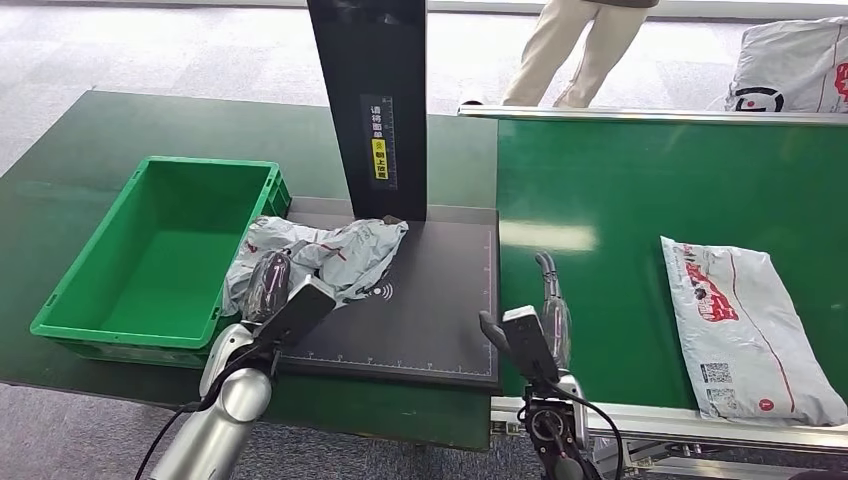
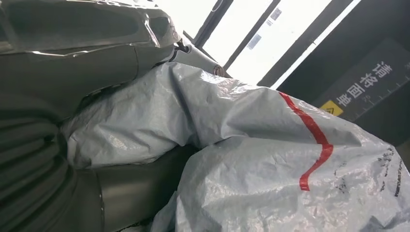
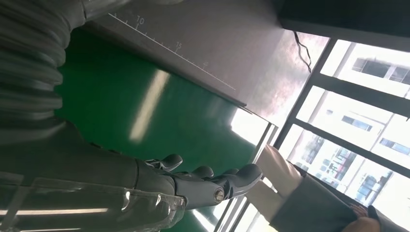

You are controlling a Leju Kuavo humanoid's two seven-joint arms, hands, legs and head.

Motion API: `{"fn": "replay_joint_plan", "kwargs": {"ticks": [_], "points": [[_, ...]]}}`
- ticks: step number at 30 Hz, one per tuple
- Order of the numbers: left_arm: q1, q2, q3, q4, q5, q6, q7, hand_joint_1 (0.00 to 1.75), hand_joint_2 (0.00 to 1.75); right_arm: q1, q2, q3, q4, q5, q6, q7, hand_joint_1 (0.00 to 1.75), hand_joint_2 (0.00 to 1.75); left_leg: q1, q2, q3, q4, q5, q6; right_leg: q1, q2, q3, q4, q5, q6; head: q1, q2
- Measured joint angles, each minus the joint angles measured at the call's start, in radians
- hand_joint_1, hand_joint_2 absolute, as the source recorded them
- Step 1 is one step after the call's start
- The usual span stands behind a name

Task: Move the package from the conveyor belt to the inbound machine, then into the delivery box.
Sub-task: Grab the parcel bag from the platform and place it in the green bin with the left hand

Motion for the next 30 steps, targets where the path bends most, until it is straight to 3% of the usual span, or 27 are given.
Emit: {"fn": "replay_joint_plan", "kwargs": {"ticks": [5,9,25,30], "points": [[-0.030,-0.005,0.028,0.019,0.003,0.018,-0.003,1.67,1.75,0.000,0.005,-0.001,-0.001,0.009,0.003,0.006,0.00,1.75,0.000,0.000,0.000,0.000,0.000,0.000,0.000,0.000,0.000,0.000,0.000,0.000,0.000,0.000],[-0.056,-0.012,0.050,0.030,0.017,0.021,-0.051,1.64,1.75,0.002,0.008,-0.001,-0.001,0.012,0.004,0.011,0.00,1.75,0.000,0.000,0.000,0.000,0.000,0.000,0.000,0.000,0.000,0.000,0.000,0.000,0.000,0.000],[0.003,-0.017,0.019,-0.283,0.020,0.017,-0.078,1.60,1.75,0.051,0.004,-0.019,-0.025,0.025,0.013,0.015,0.00,1.75,0.000,0.000,0.000,0.000,0.000,0.000,0.000,0.000,0.000,0.000,0.000,0.000,0.000,0.000],[0.000,-0.013,0.015,-0.296,0.010,0.049,-0.045,1.61,1.75,0.061,0.005,-0.023,-0.029,0.034,0.013,0.017,0.00,1.75,0.000,0.000,0.000,0.000,0.000,0.000,0.000,0.000,0.000,0.000,0.000,0.000,0.000,0.000]]}}
